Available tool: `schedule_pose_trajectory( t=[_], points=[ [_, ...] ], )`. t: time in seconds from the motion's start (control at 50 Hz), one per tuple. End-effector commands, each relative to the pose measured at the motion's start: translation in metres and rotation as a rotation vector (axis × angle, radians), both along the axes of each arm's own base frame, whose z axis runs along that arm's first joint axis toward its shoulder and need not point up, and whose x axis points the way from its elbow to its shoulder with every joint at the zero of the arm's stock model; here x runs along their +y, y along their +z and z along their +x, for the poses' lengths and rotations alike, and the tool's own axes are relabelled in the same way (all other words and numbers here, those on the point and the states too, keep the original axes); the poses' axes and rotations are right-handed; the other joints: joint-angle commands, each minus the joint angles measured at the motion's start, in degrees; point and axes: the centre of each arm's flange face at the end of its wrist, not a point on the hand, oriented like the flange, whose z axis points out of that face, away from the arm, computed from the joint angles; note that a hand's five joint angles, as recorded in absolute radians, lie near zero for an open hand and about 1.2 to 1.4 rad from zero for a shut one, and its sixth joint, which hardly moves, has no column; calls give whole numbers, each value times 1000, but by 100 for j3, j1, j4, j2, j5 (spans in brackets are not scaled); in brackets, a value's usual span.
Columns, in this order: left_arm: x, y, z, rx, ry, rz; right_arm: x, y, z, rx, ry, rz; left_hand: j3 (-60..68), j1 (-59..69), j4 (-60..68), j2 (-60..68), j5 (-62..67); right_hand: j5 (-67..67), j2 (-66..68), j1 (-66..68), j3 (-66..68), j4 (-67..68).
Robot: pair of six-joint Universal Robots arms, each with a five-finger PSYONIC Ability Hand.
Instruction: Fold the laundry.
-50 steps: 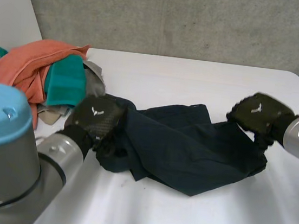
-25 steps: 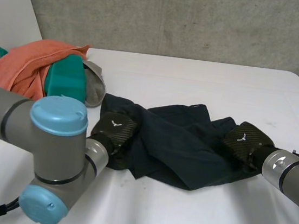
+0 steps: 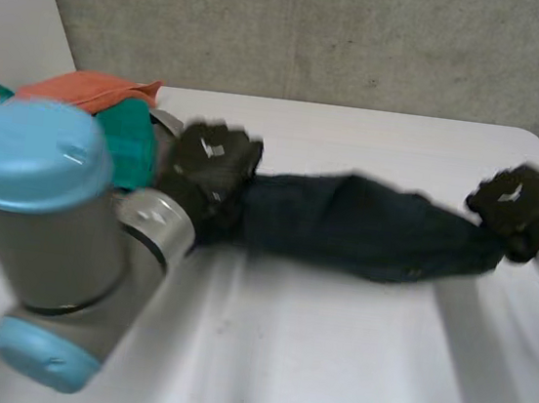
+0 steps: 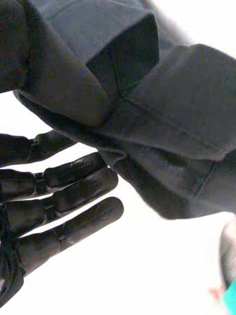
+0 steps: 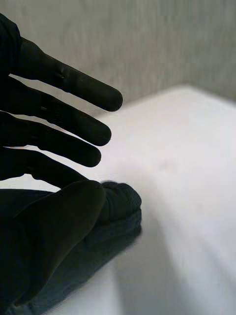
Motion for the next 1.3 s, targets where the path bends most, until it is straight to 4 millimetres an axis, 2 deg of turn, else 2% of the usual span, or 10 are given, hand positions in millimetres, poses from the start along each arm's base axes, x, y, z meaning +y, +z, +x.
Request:
schedule_pose_trajectory(
  t=[0.02, 0.16, 0.42, 0.54, 0.66, 0.72, 0.84, 1.02, 1.12, 1.3],
  points=[
    [29, 80, 29, 107, 0, -157, 26, 78, -2, -89, -11, -125, 1241, 1592, 1151, 1175, 1404, 1350, 1264, 1479, 1177, 1125],
    [20, 59, 32, 65, -17, -90, 39, 87, 1, -205, 18, -71, 1241, 1592, 1151, 1175, 1404, 1350, 1264, 1479, 1177, 1125],
    [-71, -40, 11, -71, 67, 90, -20, -6, 12, -246, -8, 259, 1241, 1592, 1151, 1175, 1404, 1350, 1264, 1479, 1177, 1125],
    [-138, 22, -18, 75, 91, -222, -71, 27, 43, -349, -22, -67, 1241, 1592, 1151, 1175, 1404, 1350, 1264, 1479, 1177, 1125],
    [-163, 123, -17, 289, 127, -652, -97, 125, 57, -597, 3, -652, 1241, 1592, 1151, 1175, 1404, 1350, 1264, 1479, 1177, 1125],
    [-162, 145, -14, 336, 119, -747, -93, 158, 56, -671, 28, -831, 1241, 1592, 1151, 1175, 1404, 1350, 1264, 1479, 1177, 1125],
    [-152, 151, -9, 344, 106, -753, -80, 161, 72, -694, 74, -817, 1241, 1592, 1151, 1175, 1404, 1350, 1264, 1479, 1177, 1125],
    [-127, 92, -8, 232, 34, -565, -64, 93, 79, -598, 70, -454, 1241, 1592, 1151, 1175, 1404, 1323, 1237, 1452, 1149, 1097],
    [-89, 72, -8, 184, -72, -489, -63, 58, 74, -599, 75, -238, 1241, 1592, 1151, 1175, 1404, -5378, -5464, -5249, -5551, -5603],
    [-20, 77, -4, 168, -166, -412, -71, 3, 77, -586, 253, 128, 1241, 1592, 1151, 1175, 1404, -5650, -5736, -5521, -5823, -5875]
  ],
)
